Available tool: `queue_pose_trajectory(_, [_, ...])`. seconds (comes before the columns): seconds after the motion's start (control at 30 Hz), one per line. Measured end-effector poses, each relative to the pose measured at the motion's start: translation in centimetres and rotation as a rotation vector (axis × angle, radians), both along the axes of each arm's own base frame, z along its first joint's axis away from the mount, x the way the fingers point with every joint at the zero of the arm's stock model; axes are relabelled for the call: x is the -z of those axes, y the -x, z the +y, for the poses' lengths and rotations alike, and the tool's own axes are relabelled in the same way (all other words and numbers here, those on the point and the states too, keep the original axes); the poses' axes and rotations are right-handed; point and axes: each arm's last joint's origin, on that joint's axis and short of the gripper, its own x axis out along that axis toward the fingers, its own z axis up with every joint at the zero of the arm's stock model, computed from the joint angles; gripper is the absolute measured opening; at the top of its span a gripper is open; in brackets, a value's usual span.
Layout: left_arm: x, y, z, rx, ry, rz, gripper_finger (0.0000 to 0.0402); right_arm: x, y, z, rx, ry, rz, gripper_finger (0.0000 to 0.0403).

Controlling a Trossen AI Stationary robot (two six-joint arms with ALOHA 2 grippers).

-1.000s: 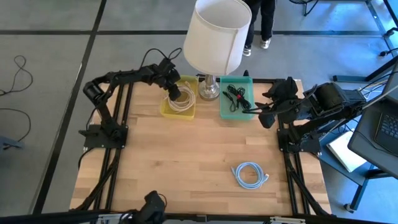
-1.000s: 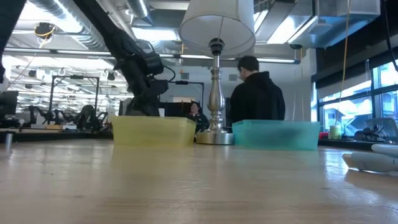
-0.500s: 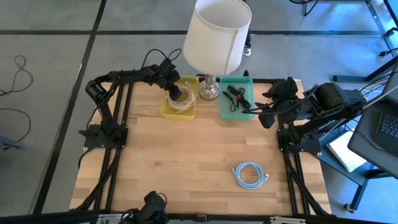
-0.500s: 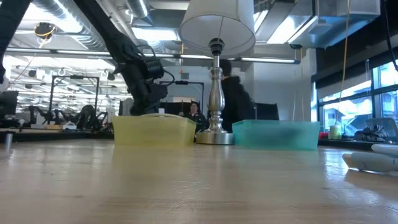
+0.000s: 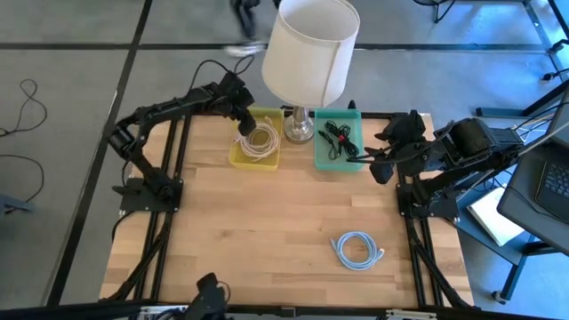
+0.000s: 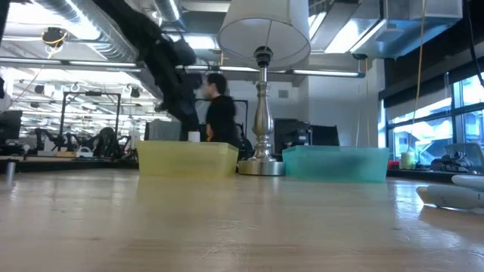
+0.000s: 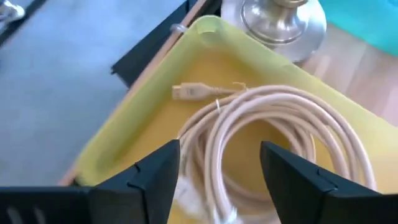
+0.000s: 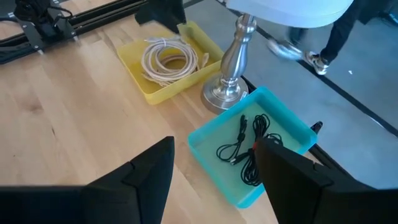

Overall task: Pick & Place USB Port
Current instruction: Put the blue HDMI cable into the yellow bin

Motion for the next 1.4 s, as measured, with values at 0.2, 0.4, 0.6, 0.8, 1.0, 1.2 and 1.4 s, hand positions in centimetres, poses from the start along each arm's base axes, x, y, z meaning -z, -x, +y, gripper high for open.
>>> queue_pose_trajectory(0.2, [-5.6,2.7,-2.7,0.04,0.017,0.142,0.0215,0.0,0.0,0.0,-0.009,-0.012,0.005,0.0228])
queue_pose_trajectory(0.4, [-10.9,6.4,-8.1,0.061,0.2,-0.014,0.0195,0.0,0.0,0.0,-0.028,0.003,0.019,0.0228])
queue_pose_trajectory(0.6, [-16.8,9.9,-15.5,0.144,0.175,-0.4,0.0157,0.0,0.0,0.0,-0.048,0.021,0.034,0.0228])
queue_pose_trajectory(0.8, [-21.2,14.6,-21.8,0.237,0.07,-0.908,0.0127,0.0,0.0,0.0,-0.067,0.051,0.05,0.0228])
queue_pose_trajectory(1.0, [-17.8,13.9,-24.0,0.398,0.139,-1.257,0.0112,0.3,0.0,0.2,-0.1,0.015,0.074,0.0228])
queue_pose_trajectory(1.2, [-13.3,9.9,-27.1,0.533,0.238,-1.46,0.011,2.7,0.5,0.7,-0.163,-0.114,0.17,0.0228])
queue_pose_trajectory(1.4, [-13.1,9.5,-30.2,0.484,0.229,-1.43,0.0111,6.8,1.9,2.3,-0.197,-0.397,0.308,0.0228])
